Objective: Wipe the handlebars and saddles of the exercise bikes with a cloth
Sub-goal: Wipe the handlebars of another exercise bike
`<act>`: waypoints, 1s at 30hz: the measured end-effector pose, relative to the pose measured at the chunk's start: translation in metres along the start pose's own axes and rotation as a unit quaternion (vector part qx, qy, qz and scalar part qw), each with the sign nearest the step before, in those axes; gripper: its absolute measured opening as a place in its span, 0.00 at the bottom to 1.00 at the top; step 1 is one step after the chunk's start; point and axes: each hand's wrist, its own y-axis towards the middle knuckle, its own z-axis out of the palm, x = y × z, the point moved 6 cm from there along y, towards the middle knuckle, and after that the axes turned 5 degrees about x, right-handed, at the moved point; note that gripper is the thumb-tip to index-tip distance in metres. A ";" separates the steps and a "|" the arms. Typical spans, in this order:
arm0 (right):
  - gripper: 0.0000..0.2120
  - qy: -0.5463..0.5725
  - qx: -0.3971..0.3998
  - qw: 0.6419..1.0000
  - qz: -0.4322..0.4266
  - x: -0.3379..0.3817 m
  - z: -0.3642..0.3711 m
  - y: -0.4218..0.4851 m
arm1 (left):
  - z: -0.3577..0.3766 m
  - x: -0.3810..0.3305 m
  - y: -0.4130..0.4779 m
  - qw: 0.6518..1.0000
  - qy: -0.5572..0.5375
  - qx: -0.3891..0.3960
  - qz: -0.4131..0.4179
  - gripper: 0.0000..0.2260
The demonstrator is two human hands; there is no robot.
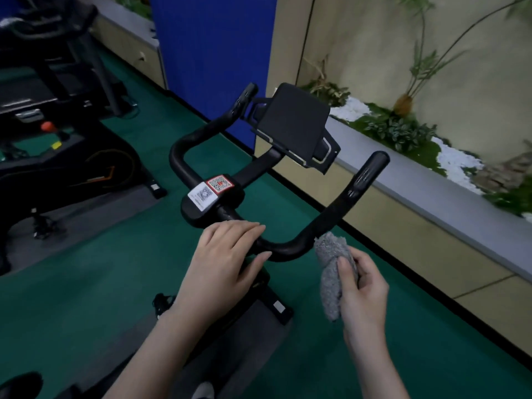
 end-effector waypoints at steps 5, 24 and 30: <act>0.14 -0.050 -0.074 0.995 -0.038 0.023 0.029 -0.013 | -0.011 0.047 0.020 0.999 -0.007 0.017 0.031 0.21; 0.08 -0.396 0.273 0.854 -0.198 0.045 0.186 0.037 | 0.009 0.136 0.052 0.995 -0.093 -0.020 0.032 0.16; 0.08 -0.413 0.263 0.839 -0.237 0.045 0.187 0.035 | 0.010 0.141 0.054 0.993 -0.115 -0.025 0.024 0.16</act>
